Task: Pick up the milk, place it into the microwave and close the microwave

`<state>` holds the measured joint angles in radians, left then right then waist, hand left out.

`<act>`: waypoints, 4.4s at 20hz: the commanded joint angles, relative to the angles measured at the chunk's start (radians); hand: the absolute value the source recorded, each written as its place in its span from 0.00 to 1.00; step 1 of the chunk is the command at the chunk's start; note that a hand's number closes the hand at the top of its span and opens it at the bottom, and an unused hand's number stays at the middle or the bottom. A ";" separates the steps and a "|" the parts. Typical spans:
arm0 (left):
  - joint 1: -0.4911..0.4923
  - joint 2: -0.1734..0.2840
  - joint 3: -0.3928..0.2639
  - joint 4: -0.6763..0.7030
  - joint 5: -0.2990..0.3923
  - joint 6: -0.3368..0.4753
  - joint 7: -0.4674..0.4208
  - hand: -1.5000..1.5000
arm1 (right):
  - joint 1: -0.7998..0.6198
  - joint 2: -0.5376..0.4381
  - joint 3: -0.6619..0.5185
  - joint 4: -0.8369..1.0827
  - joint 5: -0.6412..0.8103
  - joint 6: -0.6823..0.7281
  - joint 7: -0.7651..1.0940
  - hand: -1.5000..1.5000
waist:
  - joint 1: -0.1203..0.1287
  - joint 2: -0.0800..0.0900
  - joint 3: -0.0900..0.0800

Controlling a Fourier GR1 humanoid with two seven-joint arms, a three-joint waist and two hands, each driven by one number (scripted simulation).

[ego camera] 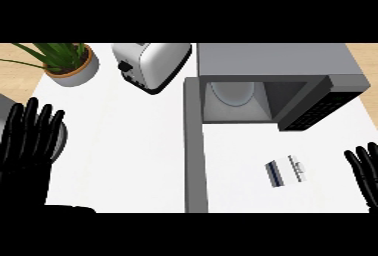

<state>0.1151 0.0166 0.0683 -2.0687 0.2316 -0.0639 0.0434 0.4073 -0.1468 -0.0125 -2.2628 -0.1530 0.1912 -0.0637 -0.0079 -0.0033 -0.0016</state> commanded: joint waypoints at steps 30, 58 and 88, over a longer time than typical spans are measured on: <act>0.475 0.001 -0.088 0.006 0.037 -0.196 -0.373 0.00 | -0.112 0.118 -0.142 0.800 0.212 -0.039 -0.512 0.00 | 0.012 0.002 0.002; 0.545 0.031 -0.031 -0.039 0.090 -0.251 -0.388 0.00 | -0.541 -0.040 -0.256 1.767 0.282 -0.042 -1.126 0.00 | 0.021 0.004 0.003; 0.613 -0.004 -0.075 -0.024 0.066 -0.290 -0.453 0.00 | -0.754 -0.020 -0.338 1.857 0.226 -0.179 -1.153 1.00 | 0.022 0.004 0.003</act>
<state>0.6860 0.0151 -0.0030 -2.0782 0.2888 -0.3335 -0.3965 -0.3496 -0.1488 -0.3410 -0.3864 0.0939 -0.0572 -1.0962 0.0162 0.0023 0.0015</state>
